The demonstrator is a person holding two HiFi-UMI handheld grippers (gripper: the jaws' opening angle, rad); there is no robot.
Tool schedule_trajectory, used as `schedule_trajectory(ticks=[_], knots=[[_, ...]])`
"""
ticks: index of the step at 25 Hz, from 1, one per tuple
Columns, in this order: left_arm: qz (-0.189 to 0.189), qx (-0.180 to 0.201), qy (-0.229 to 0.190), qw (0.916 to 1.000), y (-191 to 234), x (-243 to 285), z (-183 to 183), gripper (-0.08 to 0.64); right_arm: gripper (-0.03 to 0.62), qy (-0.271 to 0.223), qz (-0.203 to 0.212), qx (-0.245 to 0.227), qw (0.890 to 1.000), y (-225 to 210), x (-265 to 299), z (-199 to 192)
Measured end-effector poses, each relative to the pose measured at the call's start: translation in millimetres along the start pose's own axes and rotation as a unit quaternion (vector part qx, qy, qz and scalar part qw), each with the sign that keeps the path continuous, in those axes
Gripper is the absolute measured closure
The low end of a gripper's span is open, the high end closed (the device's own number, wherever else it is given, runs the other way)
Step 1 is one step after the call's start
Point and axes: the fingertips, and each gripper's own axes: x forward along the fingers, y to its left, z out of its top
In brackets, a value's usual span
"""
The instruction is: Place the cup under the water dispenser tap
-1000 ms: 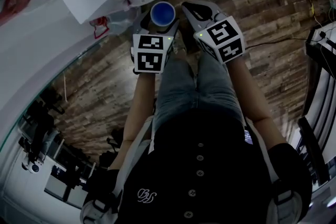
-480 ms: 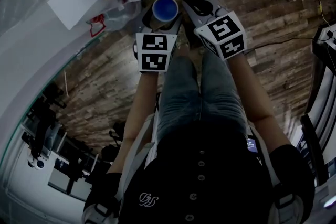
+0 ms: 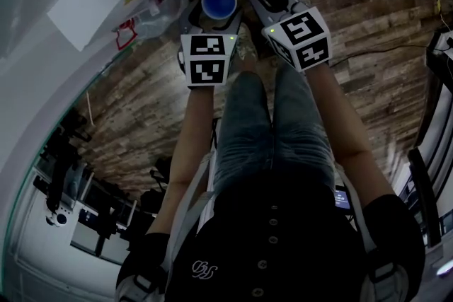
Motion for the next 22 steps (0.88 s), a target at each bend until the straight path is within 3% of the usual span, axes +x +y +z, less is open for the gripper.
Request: schedule_trajectory(ticks=[14, 22], knots=[[0.002, -0.013, 0.023, 0.9996, 10.7, 49.3, -25.6, 0.201, 0.592, -0.003, -0.001, -0.01, 1.0, -28.1, 33.7, -19.3], [0.011, -0.012, 0.031, 0.9994, 22.0, 64.1, -29.4, 0.202, 0.592, 0.001, 0.011, -0.009, 1.0, -22.5, 50.7, -24.7]])
